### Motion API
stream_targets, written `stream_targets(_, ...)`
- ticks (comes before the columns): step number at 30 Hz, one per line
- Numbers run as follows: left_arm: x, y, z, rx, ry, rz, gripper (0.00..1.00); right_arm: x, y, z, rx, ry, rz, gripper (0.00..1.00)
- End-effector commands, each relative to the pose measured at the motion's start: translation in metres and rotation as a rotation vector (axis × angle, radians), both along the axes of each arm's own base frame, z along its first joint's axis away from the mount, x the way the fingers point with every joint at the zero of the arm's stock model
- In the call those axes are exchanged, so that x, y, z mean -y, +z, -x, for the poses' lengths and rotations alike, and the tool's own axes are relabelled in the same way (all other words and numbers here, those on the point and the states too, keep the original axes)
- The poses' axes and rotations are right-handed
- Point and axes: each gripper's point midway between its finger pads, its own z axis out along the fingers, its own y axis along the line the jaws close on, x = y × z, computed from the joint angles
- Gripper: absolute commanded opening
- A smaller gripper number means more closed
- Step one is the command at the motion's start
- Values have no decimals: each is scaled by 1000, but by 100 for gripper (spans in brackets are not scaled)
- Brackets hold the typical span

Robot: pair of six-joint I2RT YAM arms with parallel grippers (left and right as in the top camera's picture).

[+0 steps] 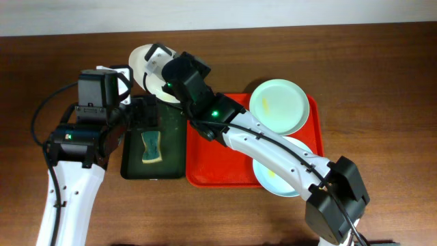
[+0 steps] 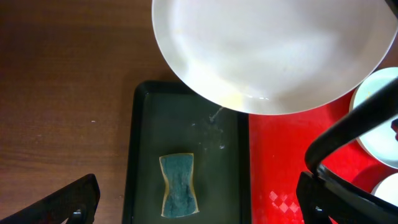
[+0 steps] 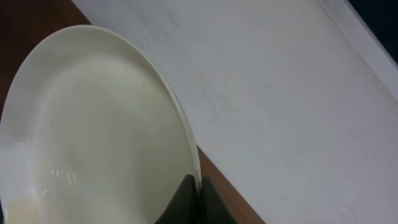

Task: Clean dirty plates on tray and stack at the side
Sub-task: 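Carry the white plate rightward past the red tray with the right gripper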

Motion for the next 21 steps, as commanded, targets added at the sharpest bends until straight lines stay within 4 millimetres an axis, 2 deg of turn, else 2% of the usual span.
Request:
stream_targets(1,1,6,-1,18,1,9,99,-2,18,6,-7,-32,-102,4)
stream_targets(8,1,6,-1,18,1,9,99,20,-5,2,-183,-218,-407,4)
stream_targets(12,1,6,-1,18,1,9,99,39,-39,6,-380,-342,-547,4)
stream_targets(15,1,6,-1,18,1,9,99,48,-56,8,-524,-371,-629,4)
stream_targets(18,1,6,-1,18,1,9,99,52,-58,7,-654,-293,-690,4)
stream_targets(21,1,6,-1,18,1,9,99,77,-54,4,-803,-308,-821,4)
